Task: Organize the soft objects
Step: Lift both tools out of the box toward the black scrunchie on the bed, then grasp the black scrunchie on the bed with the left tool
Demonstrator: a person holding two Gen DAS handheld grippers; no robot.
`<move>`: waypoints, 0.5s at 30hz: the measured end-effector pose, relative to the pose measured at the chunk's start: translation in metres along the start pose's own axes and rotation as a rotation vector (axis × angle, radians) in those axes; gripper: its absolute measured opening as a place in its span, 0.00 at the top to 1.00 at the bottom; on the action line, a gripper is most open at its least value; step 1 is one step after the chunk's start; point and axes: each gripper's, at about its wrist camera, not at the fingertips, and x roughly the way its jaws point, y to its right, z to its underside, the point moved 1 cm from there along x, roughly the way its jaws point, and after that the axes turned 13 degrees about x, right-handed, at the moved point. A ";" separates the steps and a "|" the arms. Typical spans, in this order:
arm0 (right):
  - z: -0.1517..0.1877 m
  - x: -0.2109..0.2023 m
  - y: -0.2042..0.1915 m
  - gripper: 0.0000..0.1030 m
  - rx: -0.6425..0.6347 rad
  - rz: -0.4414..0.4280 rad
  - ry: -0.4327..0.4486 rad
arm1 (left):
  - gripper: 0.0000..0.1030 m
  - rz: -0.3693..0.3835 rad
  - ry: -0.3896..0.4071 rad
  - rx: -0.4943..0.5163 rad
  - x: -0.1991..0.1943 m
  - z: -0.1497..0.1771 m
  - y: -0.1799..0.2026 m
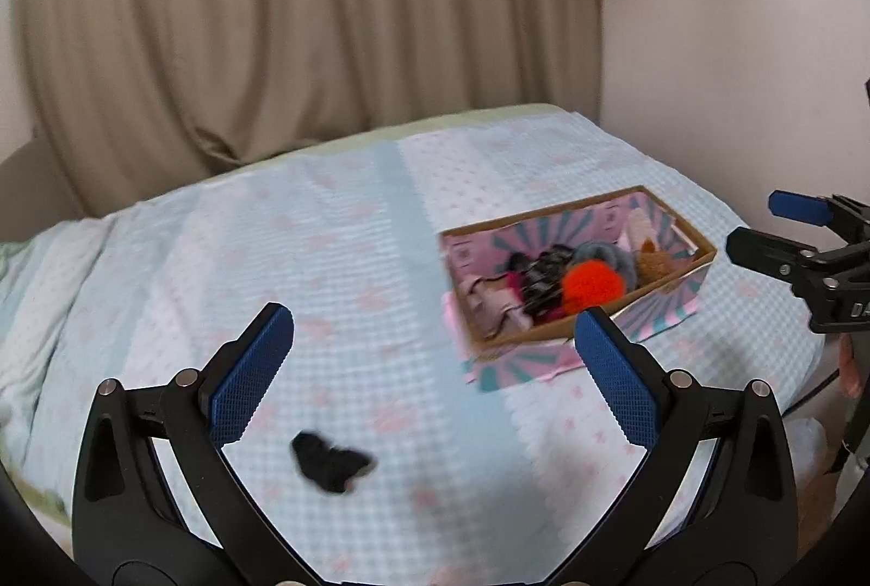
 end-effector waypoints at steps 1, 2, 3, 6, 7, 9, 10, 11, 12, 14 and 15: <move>0.006 -0.005 -0.007 0.00 -0.009 -0.012 0.015 | 0.00 -0.013 0.004 -0.006 -0.006 0.008 -0.004; 0.013 -0.009 -0.016 0.00 -0.018 -0.026 0.034 | 0.00 -0.030 0.004 -0.010 -0.012 0.018 -0.008; 0.020 -0.012 -0.024 0.00 -0.022 -0.036 0.047 | 0.00 -0.048 0.005 -0.014 -0.019 0.028 -0.011; 0.037 -0.015 -0.039 0.00 -0.016 -0.080 0.061 | 0.00 -0.075 -0.002 -0.044 -0.031 0.058 -0.022; 0.042 -0.014 -0.045 0.00 -0.014 -0.092 0.063 | 0.00 -0.077 -0.006 -0.064 -0.035 0.069 -0.026; 0.055 -0.012 -0.055 0.00 -0.012 -0.099 0.067 | 0.00 -0.075 -0.014 -0.098 -0.039 0.088 -0.034; 0.063 -0.008 -0.062 0.00 -0.011 -0.108 0.062 | 0.00 -0.079 -0.022 -0.113 -0.041 0.099 -0.038; 0.070 -0.005 -0.067 0.00 -0.009 -0.117 0.055 | 0.00 -0.086 -0.029 -0.124 -0.041 0.108 -0.040; 0.075 -0.003 -0.071 0.00 -0.008 -0.125 0.048 | 0.00 -0.094 -0.038 -0.142 -0.042 0.120 -0.045; 0.089 0.005 -0.080 0.00 -0.001 -0.142 0.029 | 0.00 -0.092 -0.054 -0.188 -0.041 0.143 -0.056; 0.095 0.010 -0.085 0.00 0.002 -0.151 0.017 | 0.00 -0.086 -0.060 -0.204 -0.039 0.151 -0.060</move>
